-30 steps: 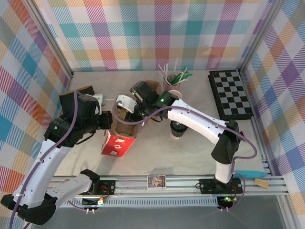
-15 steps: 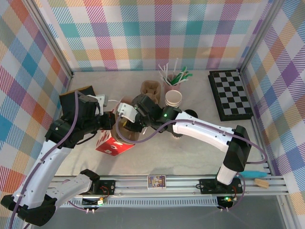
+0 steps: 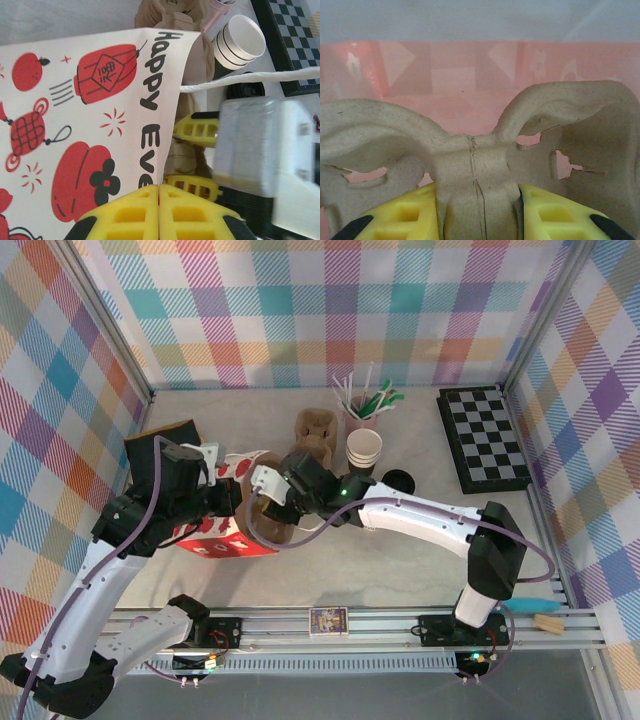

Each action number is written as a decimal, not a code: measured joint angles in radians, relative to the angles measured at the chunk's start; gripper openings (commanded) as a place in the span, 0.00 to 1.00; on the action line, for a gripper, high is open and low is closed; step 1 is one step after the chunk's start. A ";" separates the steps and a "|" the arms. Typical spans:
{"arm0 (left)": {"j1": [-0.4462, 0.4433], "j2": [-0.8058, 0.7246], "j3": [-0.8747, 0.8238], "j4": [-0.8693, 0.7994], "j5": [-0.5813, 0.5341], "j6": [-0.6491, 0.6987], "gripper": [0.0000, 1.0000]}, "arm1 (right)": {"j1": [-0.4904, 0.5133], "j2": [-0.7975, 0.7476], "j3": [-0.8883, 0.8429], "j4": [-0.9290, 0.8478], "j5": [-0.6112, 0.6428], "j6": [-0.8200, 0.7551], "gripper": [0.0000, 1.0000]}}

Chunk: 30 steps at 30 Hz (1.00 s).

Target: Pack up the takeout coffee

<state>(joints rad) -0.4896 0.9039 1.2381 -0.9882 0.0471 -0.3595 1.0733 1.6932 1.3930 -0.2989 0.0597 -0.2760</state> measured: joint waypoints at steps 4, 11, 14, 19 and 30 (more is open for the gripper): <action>-0.001 0.005 -0.005 0.000 0.018 -0.011 0.00 | 0.001 0.000 -0.058 0.098 0.001 0.020 0.22; -0.001 0.010 -0.008 0.004 0.031 -0.015 0.00 | 0.001 -0.048 -0.156 0.273 0.009 0.057 0.23; -0.001 0.010 -0.020 0.019 0.041 -0.018 0.00 | 0.001 -0.069 -0.167 0.323 0.006 0.076 0.23; -0.001 0.007 -0.026 0.035 0.042 -0.026 0.00 | 0.000 -0.080 -0.191 0.374 -0.008 0.106 0.24; -0.001 -0.011 -0.032 0.060 0.066 -0.055 0.00 | 0.001 -0.076 -0.199 0.389 -0.040 0.133 0.24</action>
<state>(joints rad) -0.4904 0.8925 1.2064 -0.9283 0.1127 -0.4145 1.0740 1.6176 1.1942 0.0902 0.0200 -0.1432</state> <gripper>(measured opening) 0.063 0.345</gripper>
